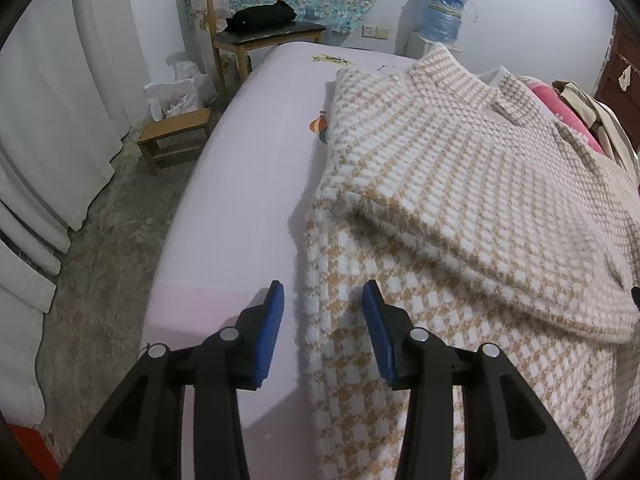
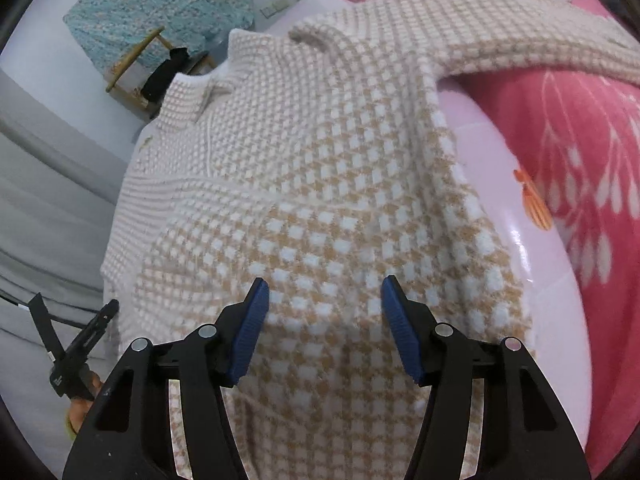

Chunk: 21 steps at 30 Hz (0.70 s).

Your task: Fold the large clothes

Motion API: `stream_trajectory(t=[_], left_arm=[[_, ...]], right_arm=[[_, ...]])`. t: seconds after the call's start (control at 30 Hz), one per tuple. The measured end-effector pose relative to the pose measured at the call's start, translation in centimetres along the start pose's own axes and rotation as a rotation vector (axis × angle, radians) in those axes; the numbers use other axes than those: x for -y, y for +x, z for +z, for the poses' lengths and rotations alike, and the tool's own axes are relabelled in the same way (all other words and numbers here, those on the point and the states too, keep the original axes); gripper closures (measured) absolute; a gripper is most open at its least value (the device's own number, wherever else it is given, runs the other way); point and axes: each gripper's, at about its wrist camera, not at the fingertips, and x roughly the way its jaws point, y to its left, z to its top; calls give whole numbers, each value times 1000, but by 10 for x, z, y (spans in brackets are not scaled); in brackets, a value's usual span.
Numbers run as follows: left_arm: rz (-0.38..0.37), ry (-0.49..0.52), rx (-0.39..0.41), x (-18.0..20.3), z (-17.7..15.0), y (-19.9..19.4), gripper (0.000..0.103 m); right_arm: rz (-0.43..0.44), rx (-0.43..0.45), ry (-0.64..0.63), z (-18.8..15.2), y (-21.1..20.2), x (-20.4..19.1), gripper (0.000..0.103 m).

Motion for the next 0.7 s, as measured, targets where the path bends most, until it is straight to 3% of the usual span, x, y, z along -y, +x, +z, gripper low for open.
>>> stream_trajectory(t=[0.07, 0.13, 0.5, 0.6, 0.7], left_arm=[[0, 3, 2, 0, 1, 1, 63], [-2, 2, 3, 0, 2, 1, 63], [-8, -13, -1, -1, 4, 2, 63], [-10, -19, 0, -1, 6, 3, 63], [-7, -23, 2, -1, 7, 5, 63]], right_arm=[[2, 7, -2, 3, 2, -1, 50], [9, 4, 1, 9, 7, -3, 64], [57, 0, 32, 15, 17, 6, 68], [29, 4, -4, 17, 17, 0, 90], [16, 14, -42, 25, 18, -8, 93]])
